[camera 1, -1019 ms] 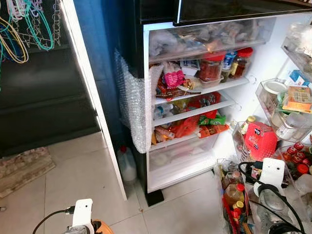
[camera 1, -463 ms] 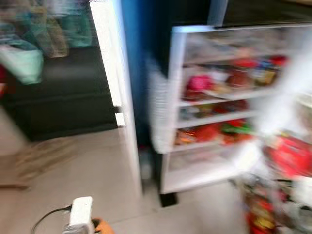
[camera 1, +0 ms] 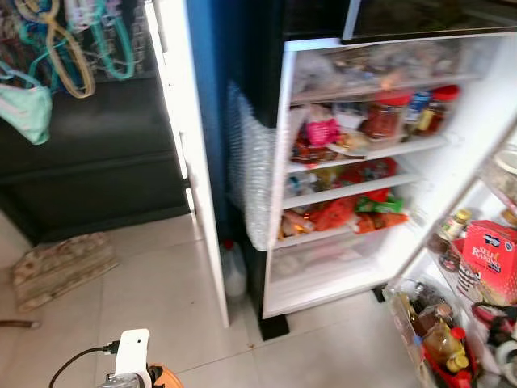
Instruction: Restocking fridge
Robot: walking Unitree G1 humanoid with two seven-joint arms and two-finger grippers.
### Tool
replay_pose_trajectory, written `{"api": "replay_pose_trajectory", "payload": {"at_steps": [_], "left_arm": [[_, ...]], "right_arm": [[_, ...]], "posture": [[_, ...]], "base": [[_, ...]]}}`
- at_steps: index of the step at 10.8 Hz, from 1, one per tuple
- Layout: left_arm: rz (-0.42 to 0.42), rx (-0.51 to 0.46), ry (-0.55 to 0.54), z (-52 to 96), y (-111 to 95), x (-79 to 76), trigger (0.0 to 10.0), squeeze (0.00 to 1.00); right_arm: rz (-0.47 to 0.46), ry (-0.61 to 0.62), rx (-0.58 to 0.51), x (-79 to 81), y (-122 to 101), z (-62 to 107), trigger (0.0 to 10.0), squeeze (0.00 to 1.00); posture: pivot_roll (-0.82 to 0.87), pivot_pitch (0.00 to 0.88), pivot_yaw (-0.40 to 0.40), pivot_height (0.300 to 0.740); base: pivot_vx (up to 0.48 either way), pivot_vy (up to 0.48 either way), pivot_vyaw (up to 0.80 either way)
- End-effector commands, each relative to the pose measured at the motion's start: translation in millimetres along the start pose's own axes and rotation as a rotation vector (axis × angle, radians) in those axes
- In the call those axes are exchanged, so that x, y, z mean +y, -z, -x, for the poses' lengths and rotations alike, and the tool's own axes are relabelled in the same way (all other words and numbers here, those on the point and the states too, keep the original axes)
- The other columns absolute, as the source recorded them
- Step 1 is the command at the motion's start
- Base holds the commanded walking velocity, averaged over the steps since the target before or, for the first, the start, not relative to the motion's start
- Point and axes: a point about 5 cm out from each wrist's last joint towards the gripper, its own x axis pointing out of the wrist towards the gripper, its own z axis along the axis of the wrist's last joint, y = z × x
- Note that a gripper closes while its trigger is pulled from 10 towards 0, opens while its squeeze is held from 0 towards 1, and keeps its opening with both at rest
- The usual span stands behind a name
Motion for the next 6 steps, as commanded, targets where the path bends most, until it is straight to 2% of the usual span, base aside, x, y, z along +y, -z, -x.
{"api": "replay_pose_trajectory", "payload": {"at_steps": [1, 2, 3, 4, 6], "left_arm": [[-0.021, 0.039, 0.020, 0.0, 10, -4.6, 10.0, 0.00], [-0.022, 0.039, 0.022, 0.0, 10, -4.8, 10.0, 0.00], [-0.020, 0.035, 0.019, -0.1, 9, -4.9, 10.0, 0.00], [-0.013, 0.028, 0.012, -0.2, 8, -4.9, 10.0, 0.00], [0.002, 0.018, 0.004, -0.3, 7, -5.2, 10.0, 0.00]], "right_arm": [[-0.007, -0.064, 0.068, 11.7, 12, 3.6, 10.0, 0.00], [0.010, -0.201, 0.173, 35.6, 33, 12.8, 10.0, 0.00], [0.187, -0.448, 0.341, 71.9, 70, 37.5, 10.0, 0.00], [0.288, -0.534, 0.395, 85.7, 88, 51.9, 10.0, 0.00], [0.256, -0.567, 0.433, 97.6, 98, 62.5, 10.0, 0.00]], "posture": [[-0.04, 0.000, -0.043, 0.740], [-0.04, 0.000, -0.043, 0.740], [-0.03, 0.000, -0.045, 0.740], [-0.03, 0.000, -0.047, 0.740], [-0.02, 0.000, -0.048, 0.740]], "base": [[0.000, 0.000, 0.00], [0.000, 0.000, 0.00], [0.000, 0.000, 0.00], [0.000, 0.000, 0.00], [0.000, 0.000, 0.00]]}}
